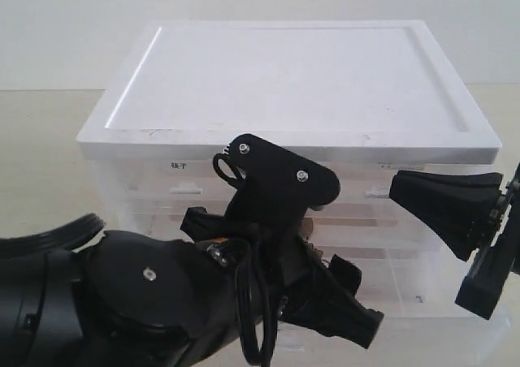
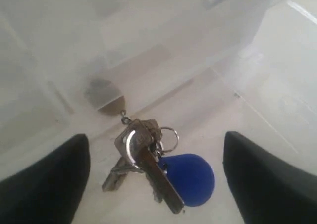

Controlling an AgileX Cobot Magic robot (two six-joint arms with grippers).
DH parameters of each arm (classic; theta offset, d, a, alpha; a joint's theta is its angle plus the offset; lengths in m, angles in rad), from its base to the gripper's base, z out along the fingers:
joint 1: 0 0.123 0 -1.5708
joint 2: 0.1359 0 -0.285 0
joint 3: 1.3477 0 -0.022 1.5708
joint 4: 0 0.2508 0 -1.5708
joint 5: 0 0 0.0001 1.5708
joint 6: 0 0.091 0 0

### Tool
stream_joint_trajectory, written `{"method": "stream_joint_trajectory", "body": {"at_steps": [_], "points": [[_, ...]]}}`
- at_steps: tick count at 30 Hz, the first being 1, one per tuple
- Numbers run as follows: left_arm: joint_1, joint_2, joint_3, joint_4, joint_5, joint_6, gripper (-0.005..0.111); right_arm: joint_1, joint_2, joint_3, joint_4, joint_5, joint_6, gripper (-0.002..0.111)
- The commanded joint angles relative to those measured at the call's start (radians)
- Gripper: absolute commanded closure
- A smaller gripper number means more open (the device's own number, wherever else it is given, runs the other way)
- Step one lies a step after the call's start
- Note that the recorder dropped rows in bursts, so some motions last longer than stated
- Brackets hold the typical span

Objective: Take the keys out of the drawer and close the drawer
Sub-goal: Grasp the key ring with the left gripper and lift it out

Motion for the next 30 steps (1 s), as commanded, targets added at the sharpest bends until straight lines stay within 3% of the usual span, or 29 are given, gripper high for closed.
{"method": "stream_joint_trajectory", "body": {"at_steps": [1, 5, 10, 15, 30], "points": [[0.053, 0.003, -0.006, -0.004, 0.058, -0.031, 0.037, 0.001, 0.001, -0.002, -0.009, -0.019, -0.015, 0.108], [0.084, 0.003, -0.006, -0.004, 0.204, -0.052, 0.037, 0.001, 0.001, -0.002, -0.009, -0.019, -0.017, 0.108], [0.084, 0.036, -0.006, -0.004, 0.191, -0.052, 0.039, 0.001, 0.001, -0.002, -0.009, -0.019, -0.019, 0.108], [0.084, 0.08, -0.006, -0.004, 0.072, -0.052, 0.039, 0.001, 0.001, -0.002, -0.009, -0.019, -0.019, 0.108], [0.084, 0.084, -0.03, -0.004, 0.176, -0.025, 0.041, 0.001, 0.001, -0.002, -0.01, -0.019, -0.016, 0.108]]}}
